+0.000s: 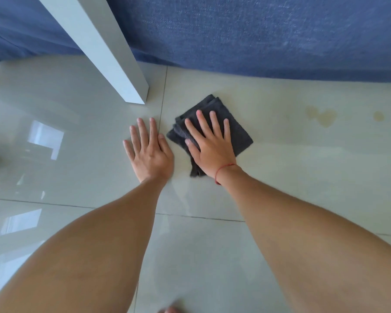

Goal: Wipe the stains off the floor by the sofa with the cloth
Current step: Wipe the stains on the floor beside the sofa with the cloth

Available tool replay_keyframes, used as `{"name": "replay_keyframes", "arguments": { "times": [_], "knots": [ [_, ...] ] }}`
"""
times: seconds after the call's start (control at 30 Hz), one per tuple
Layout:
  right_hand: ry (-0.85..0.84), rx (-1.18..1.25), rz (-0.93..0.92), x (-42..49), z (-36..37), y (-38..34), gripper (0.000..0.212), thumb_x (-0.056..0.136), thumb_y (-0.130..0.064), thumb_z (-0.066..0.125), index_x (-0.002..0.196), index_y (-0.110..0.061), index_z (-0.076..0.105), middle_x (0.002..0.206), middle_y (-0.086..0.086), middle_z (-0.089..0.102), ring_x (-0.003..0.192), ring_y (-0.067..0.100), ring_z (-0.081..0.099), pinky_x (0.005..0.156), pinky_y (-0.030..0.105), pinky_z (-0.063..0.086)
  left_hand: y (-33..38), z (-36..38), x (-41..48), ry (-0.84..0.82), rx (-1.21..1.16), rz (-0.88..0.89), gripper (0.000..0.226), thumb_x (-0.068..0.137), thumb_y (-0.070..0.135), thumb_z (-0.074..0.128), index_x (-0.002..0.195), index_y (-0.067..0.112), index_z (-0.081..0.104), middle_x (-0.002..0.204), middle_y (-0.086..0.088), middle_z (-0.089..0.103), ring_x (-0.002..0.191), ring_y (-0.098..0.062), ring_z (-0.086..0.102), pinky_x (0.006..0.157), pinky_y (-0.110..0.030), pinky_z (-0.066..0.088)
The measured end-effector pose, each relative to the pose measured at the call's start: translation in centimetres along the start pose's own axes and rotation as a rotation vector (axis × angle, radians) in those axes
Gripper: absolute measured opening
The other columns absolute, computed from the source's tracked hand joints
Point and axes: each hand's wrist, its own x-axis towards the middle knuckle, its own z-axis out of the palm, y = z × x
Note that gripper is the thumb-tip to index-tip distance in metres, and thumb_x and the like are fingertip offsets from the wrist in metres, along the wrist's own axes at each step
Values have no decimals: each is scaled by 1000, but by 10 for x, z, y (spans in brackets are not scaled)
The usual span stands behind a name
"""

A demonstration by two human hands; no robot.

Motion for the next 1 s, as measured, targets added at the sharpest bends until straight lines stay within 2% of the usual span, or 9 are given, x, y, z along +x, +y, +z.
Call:
{"name": "replay_keyframes", "arguments": {
  "times": [0.07,0.13,0.3,0.47,0.53,0.63,0.77,0.87,1.0],
  "knots": [
    [-38,-39,-106,-26,-4,27,54,97,-47,24,148,-32,28,160,-3,22,148,29,16,119,53,8,0,0,0,-5,7,-3,54,101,38,13,155,33,12,164,4,3,151,-18,-3,122,-44,-4],
    [-55,-57,-118,-47,-8,59,54,97,-48,23,149,-32,25,160,-6,20,149,25,15,121,50,8,1,0,1,-1,10,-10,54,101,39,13,155,33,12,164,4,3,151,-18,-3,122,-44,-4],
    [4,3,194,-48,-20,111,53,99,-48,22,150,-36,15,162,-10,7,150,20,1,120,46,-3,0,2,0,-2,15,-19,54,100,39,15,154,34,13,164,5,3,151,-17,-2,122,-43,-5],
    [64,52,450,-8,-16,83,56,98,-50,22,151,-35,13,163,-4,5,150,28,-1,118,57,-4,6,-1,4,30,-7,-43,54,100,30,26,154,28,22,163,-1,11,151,-21,4,122,-43,-1],
    [77,71,446,1,-14,66,57,98,-50,24,151,-34,14,163,0,5,149,32,-1,116,60,-4,18,-3,6,48,-64,34,57,96,24,29,153,23,26,162,-4,15,151,-21,7,122,-40,2],
    [71,58,316,-2,-11,59,56,98,-50,27,150,-33,18,162,1,9,149,33,3,116,59,-3,47,-1,12,43,-152,197,54,99,28,27,153,22,26,162,-6,16,151,-21,6,122,-37,3],
    [68,27,173,-40,-10,72,54,96,-46,27,148,-32,28,160,-1,21,148,30,15,117,56,5,81,9,14,22,-113,256,52,103,35,22,154,23,24,162,-5,14,151,-21,3,122,-39,-2],
    [65,36,217,-70,-9,90,54,94,-43,26,147,-32,32,158,-5,27,147,27,21,118,53,9,101,26,8,-34,-75,259,52,103,35,19,154,25,22,163,-3,11,151,-21,2,122,-40,-4],
    [55,43,326,-85,-18,136,54,97,-45,23,149,-35,21,161,-10,14,150,22,8,120,48,0,108,37,3,-20,11,236,52,102,38,19,154,29,21,163,-3,10,151,-20,3,122,-41,-3]
  ]
}}
